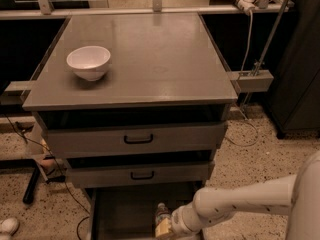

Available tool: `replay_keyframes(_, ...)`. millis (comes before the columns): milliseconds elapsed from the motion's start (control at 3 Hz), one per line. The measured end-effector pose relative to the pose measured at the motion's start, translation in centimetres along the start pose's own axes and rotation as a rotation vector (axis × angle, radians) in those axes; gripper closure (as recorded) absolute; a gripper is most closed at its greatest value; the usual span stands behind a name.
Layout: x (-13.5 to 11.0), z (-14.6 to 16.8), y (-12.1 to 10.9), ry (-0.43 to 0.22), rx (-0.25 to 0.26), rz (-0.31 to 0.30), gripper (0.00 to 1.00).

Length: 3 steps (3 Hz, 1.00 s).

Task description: Place blue plastic bottle into bottom drawer

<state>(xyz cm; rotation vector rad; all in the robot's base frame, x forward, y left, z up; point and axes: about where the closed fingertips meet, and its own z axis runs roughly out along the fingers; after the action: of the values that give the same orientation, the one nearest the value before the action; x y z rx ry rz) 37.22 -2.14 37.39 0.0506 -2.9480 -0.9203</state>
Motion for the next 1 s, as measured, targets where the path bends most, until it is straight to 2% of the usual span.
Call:
replay_keyframes(333,-1.1,4.9,-1.9,-0.052,-0.079,0.081,1.00)
replay_keyframes(667,-1.6,9.1,-2.8,-0.051,-0.131,0.141,1.00)
replay_keyframes(1000,-1.1,9.5,-2.8,-0.041,-0.133,0.146,1.00)
